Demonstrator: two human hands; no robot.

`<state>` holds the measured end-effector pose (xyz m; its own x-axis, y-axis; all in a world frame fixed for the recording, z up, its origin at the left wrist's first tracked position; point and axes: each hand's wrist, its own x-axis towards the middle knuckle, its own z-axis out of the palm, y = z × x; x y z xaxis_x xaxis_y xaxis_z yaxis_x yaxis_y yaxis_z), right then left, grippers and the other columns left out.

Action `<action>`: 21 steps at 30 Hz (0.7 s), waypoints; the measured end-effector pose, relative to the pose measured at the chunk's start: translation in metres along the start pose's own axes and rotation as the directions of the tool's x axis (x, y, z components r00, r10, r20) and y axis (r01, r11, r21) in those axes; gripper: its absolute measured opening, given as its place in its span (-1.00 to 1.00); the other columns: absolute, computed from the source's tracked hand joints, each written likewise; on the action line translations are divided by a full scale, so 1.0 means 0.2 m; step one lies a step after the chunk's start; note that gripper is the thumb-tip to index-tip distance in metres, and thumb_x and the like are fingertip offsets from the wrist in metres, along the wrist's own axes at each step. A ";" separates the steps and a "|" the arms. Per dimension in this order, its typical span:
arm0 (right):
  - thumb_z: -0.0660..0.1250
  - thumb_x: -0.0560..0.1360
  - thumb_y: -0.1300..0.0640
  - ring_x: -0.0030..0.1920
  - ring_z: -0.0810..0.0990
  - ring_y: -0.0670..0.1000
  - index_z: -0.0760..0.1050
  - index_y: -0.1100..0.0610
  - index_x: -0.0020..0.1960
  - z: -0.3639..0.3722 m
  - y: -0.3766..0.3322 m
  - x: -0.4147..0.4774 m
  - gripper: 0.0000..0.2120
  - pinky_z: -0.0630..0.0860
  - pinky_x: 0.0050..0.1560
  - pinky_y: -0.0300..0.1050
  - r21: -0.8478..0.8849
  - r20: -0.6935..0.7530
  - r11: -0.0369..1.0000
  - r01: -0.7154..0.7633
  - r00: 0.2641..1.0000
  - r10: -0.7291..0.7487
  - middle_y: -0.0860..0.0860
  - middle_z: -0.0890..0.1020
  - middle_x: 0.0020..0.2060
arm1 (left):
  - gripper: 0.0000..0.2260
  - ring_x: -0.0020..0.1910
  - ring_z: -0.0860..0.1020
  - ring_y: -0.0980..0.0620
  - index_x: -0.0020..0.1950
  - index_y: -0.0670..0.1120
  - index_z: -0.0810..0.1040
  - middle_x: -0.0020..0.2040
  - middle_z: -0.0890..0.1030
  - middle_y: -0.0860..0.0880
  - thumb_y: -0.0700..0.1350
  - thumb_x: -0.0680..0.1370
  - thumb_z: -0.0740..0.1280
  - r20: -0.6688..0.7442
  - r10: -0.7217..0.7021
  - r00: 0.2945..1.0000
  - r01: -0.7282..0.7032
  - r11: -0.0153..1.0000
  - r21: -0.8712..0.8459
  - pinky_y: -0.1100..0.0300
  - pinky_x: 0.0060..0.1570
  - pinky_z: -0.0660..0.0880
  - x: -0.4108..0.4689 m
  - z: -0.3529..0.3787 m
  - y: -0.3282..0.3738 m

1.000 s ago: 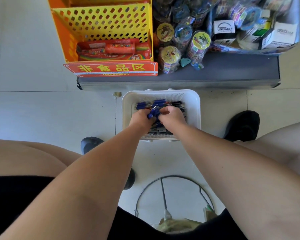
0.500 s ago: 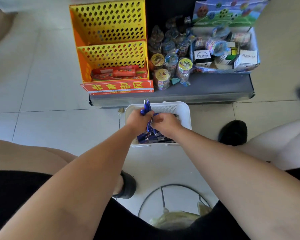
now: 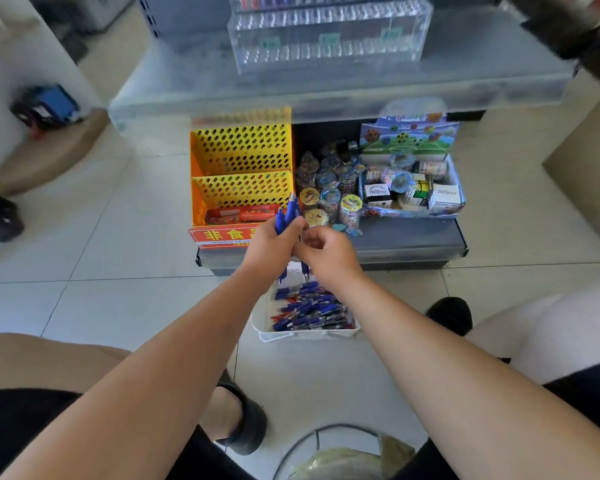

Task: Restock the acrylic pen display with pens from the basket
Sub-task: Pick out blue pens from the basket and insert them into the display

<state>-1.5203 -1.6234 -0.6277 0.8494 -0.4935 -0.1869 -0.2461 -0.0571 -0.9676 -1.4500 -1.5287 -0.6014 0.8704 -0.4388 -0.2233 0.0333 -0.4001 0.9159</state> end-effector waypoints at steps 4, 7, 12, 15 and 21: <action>0.48 0.48 0.06 -0.27 0.62 -0.07 0.62 0.16 -0.09 -0.03 -0.26 -0.04 -0.83 0.56 -0.16 -0.08 0.137 -0.090 0.979 0.153 0.986 -0.141 -0.02 0.68 -0.28 | -0.76 -0.50 0.37 0.10 -0.24 -0.07 0.51 -0.45 0.42 0.04 0.01 0.57 0.38 -0.090 0.123 0.988 -0.133 0.985 -0.112 0.19 -0.40 0.37 -0.03 -0.08 0.26; 0.37 0.56 0.07 -0.28 0.60 0.01 0.64 0.16 -0.08 -0.02 -0.45 -0.08 -0.84 0.56 -0.19 0.00 0.211 -0.077 0.944 0.253 0.967 -0.242 0.00 0.67 -0.31 | -0.76 -0.48 0.34 0.08 -0.23 -0.10 0.48 -0.42 0.41 -0.03 -0.02 0.54 0.42 -0.140 0.224 0.964 -0.248 0.950 -0.187 0.19 -0.42 0.34 -0.06 -0.14 0.46; 0.28 0.62 0.11 -0.33 0.40 -0.01 0.63 0.22 -0.11 -0.05 -0.75 -0.10 -0.75 0.33 -0.29 -0.09 0.176 -0.120 0.906 0.385 0.922 -0.368 0.27 0.55 -0.33 | -0.76 -0.46 0.35 0.07 -0.26 -0.09 0.51 -0.44 0.39 0.03 -0.02 0.51 0.46 -0.194 0.321 0.927 -0.359 0.908 -0.215 0.17 -0.41 0.38 -0.08 -0.27 0.73; 0.26 0.63 0.06 -0.33 0.43 -0.01 0.63 0.16 -0.16 -0.08 -0.89 -0.04 -0.72 0.35 -0.28 -0.06 0.053 -0.049 0.892 0.449 0.894 -0.446 0.23 0.57 -0.32 | -0.76 -0.42 0.37 0.01 -0.28 -0.08 0.53 -0.49 0.37 0.07 -0.02 0.52 0.46 -0.202 0.374 0.905 -0.413 0.886 -0.210 0.13 -0.40 0.38 -0.06 -0.33 0.85; 0.32 0.59 -0.01 -0.27 0.64 -0.05 0.67 0.01 -0.09 -0.12 -1.15 0.21 -0.81 0.58 -0.18 0.04 -0.138 -0.053 0.834 0.534 0.837 -0.544 -0.03 0.69 -0.30 | -0.81 -0.55 0.39 0.10 -0.08 -0.22 0.62 -0.49 0.46 0.01 -0.08 0.54 0.44 -0.249 0.426 0.870 -0.476 0.858 -0.195 0.27 -0.56 0.36 0.10 -0.41 1.05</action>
<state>-1.4395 -1.6519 -0.4097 0.8201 -0.4284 0.3794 0.1835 -0.4311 -0.8834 -1.3850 -1.5554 -0.3858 0.8934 -0.3521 0.2790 -0.2898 0.0228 0.9568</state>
